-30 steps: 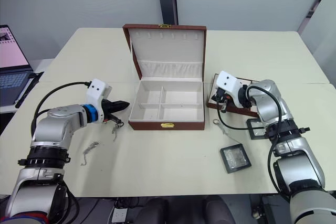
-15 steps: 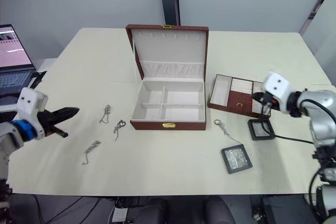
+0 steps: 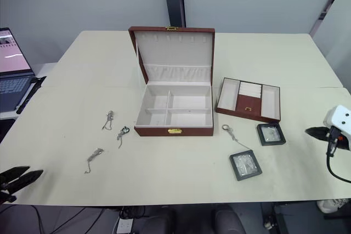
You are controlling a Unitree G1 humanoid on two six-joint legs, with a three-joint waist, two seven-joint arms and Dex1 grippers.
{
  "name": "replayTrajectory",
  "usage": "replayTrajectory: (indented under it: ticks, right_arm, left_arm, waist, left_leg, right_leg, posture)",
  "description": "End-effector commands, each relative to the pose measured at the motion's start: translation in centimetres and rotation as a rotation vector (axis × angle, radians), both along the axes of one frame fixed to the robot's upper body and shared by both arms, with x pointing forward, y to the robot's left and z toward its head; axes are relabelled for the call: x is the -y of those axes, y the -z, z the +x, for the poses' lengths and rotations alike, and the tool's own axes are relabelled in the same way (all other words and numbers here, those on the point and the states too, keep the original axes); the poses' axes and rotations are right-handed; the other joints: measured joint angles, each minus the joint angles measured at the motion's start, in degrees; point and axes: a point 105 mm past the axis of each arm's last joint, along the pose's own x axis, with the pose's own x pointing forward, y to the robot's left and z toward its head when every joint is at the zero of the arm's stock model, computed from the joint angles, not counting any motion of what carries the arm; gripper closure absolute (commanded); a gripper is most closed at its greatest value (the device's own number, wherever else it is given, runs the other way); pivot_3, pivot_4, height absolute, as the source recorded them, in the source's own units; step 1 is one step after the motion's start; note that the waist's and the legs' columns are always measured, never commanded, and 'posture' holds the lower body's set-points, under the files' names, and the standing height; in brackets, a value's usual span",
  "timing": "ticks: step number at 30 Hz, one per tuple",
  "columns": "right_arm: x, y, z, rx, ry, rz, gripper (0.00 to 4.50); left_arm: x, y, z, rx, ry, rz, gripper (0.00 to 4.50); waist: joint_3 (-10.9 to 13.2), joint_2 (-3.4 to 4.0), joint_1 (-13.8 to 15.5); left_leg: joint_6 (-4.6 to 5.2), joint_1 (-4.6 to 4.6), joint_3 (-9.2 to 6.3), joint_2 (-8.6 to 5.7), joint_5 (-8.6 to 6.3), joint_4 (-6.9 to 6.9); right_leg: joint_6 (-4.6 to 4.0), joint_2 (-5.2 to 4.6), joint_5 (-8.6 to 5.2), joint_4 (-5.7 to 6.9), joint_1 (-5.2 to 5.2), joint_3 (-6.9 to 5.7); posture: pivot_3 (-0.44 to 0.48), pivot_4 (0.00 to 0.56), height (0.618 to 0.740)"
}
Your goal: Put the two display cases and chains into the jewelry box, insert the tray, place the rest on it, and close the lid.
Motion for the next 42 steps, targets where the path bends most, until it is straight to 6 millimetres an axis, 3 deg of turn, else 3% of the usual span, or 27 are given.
replayTrajectory:
  ticks: [1,4,12,21,26,31,35,42]
  right_arm:
    - [0.9,-1.0,-1.0,-0.032,-0.016,-0.025,3.43]
    - [1.1,-0.7,-1.3,-0.061,-0.015,-0.022,2.56]
    - [1.3,-0.3,-1.5,-0.096,-0.018,-0.036,0.01]
    - [0.8,-0.2,-1.3,-0.085,-0.021,-0.025,0.01]
    - [-0.6,-1.4,-0.3,-0.034,-0.059,-0.002,0.01]
    - [-5.2,-4.3,1.5,0.042,-0.217,0.06,0.01]
    - [-10.8,-6.3,2.1,0.064,-0.414,0.132,0.01]
    - [-20.6,-8.8,1.5,0.034,-0.743,0.322,0.01]
  left_arm:
    - [0.0,-1.0,-0.8,0.029,-0.003,0.007,1.04]
    - [0.3,-0.9,-1.1,0.022,0.008,0.013,0.03]
    - [1.5,-1.3,-0.4,0.032,0.044,0.004,0.0]
    - [2.1,-1.8,0.3,0.035,0.078,0.009,0.0]
    - [2.7,-2.1,0.6,0.042,0.102,0.012,0.0]
    - [3.4,-2.3,0.6,0.052,0.118,0.012,0.0]
    - [4.4,-2.4,0.2,0.059,0.14,0.017,0.0]
    - [6.2,-2.5,-0.3,0.055,0.177,0.011,0.0]
  waist:
    - [0.0,-0.01,0.2]
    - [0.0,-0.03,0.2]
    - [0.0,-0.03,0.1]
    - [0.0,-0.03,0.1]
    - [0.0,-0.03,0.1]
    - [0.0,0.04,-0.2]
    - [0.0,0.04,-0.3]
    - [0.0,0.04,-0.1]
  left_leg:
    - [0.0,0.0,0.0,-0.01,0.0,0.01]
    - [0.0,-0.01,0.0,-0.04,0.0,0.01]
    - [-0.01,0.0,0.03,-0.02,0.0,0.0]
    - [-0.01,0.0,0.02,-0.01,0.0,0.0]
    - [-0.01,0.0,0.03,-0.01,0.0,0.0]
    - [-0.01,0.02,-0.01,0.03,0.0,-0.01]
    - [-0.01,0.01,0.0,0.04,0.0,-0.01]
    - [-0.01,-0.09,-0.16,0.03,0.0,0.03]
  right_leg:
    - [0.0,0.0,0.0,0.0,0.01,-0.01]
    - [0.0,-0.02,0.0,-0.02,0.02,-0.01]
    - [0.0,0.0,0.0,-0.02,0.01,-0.01]
    - [0.0,0.02,0.0,-0.02,0.01,-0.03]
    - [0.0,0.02,0.0,-0.01,0.01,-0.02]
    - [0.0,0.05,0.0,0.01,0.01,-0.01]
    - [0.0,0.04,0.0,-0.02,-0.01,0.0]
    - [0.0,0.02,0.0,-0.02,-0.04,0.02]
  posture:
    - [0.0,0.15,0.74]
    - [0.0,0.15,0.74]
    - [0.0,0.15,0.74]
    - [0.0,0.15,0.74]
    - [0.0,0.15,0.74]
    - [0.0,0.15,0.74]
    - [0.0,0.15,0.74]
    - [0.0,0.15,0.74]
